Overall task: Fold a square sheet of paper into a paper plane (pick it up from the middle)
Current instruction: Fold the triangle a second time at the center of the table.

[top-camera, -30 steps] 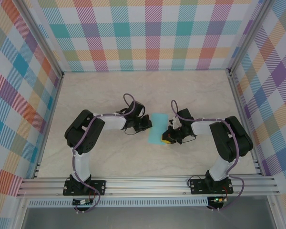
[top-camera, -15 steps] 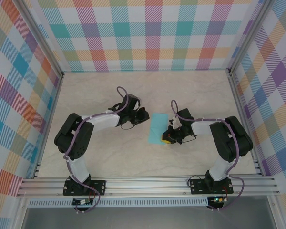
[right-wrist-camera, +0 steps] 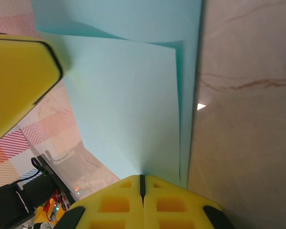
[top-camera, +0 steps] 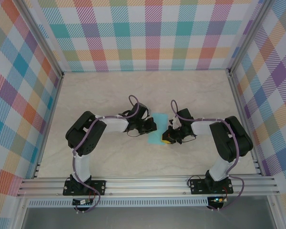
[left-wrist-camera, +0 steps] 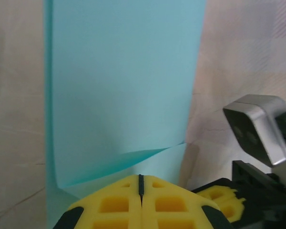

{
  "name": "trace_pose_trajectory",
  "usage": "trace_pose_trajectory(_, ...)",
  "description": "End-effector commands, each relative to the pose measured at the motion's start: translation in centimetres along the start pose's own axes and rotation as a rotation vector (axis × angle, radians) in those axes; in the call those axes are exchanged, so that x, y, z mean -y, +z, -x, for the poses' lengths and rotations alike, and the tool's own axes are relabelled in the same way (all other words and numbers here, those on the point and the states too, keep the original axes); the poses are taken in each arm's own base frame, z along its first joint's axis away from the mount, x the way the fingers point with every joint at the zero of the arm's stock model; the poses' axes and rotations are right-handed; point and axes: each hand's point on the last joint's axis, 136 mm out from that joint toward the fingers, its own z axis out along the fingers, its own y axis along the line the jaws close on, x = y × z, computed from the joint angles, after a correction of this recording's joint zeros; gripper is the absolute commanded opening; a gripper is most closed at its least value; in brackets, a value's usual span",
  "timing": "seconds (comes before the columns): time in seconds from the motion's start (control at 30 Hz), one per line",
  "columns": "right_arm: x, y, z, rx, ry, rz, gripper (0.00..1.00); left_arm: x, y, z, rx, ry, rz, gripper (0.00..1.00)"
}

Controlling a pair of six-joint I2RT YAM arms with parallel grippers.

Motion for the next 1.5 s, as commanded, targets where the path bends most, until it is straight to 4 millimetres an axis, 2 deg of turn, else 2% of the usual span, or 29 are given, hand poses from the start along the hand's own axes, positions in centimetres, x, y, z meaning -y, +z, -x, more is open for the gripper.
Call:
trace_pose_trajectory(0.0, 0.7, -0.4, -0.2, -0.005, 0.027, -0.045, 0.04, -2.2, 0.6, -0.7, -0.017, -0.009, 0.080, 0.03)
trace_pose_trajectory(0.13, -1.3, -1.6, 0.5, 0.030, -0.027, -0.024, 0.07, -3.6, 0.8, -1.1, -0.032, -0.020, 0.138, 0.01)
trace_pose_trajectory(0.27, -3.1, -2.1, 1.3, 0.040, -0.060, 0.007, 0.08, -4.0, 0.8, -1.3, -0.033, -0.022, 0.150, 0.01)
trace_pose_trajectory(0.5, -4.2, -0.3, 1.9, -0.007, -0.062, 0.024, 0.08, -3.6, 0.8, -1.1, -0.033, -0.021, 0.135, 0.01)
trace_pose_trajectory(0.63, -3.5, 0.5, 2.5, -0.020, -0.048, -0.003, 0.07, -3.4, 0.8, -1.2, -0.038, -0.020, 0.130, 0.00)
trace_pose_trajectory(0.77, -3.0, 1.3, 2.1, -0.043, -0.034, 0.008, 0.07, -3.5, 1.0, -1.2, -0.041, -0.022, 0.132, 0.00)
trace_pose_trajectory(1.0, 0.2, 2.1, 0.9, -0.074, 0.001, -0.080, 0.07, -4.0, 1.2, -1.4, -0.050, -0.032, 0.147, 0.00)
trace_pose_trajectory(1.1, 0.5, 1.8, 0.3, -0.072, 0.003, -0.085, 0.08, -4.4, 1.1, -1.5, -0.051, -0.036, 0.166, 0.00)
trace_pose_trajectory(1.23, -0.3, 0.9, -0.3, -0.066, -0.021, -0.065, 0.09, -4.7, 1.1, -1.6, -0.050, -0.043, 0.176, 0.00)
trace_pose_trajectory(1.47, 1.3, 0.4, -2.0, -0.079, -0.006, -0.093, 0.09, -4.8, 1.1, -1.5, -0.047, -0.046, 0.181, 0.00)
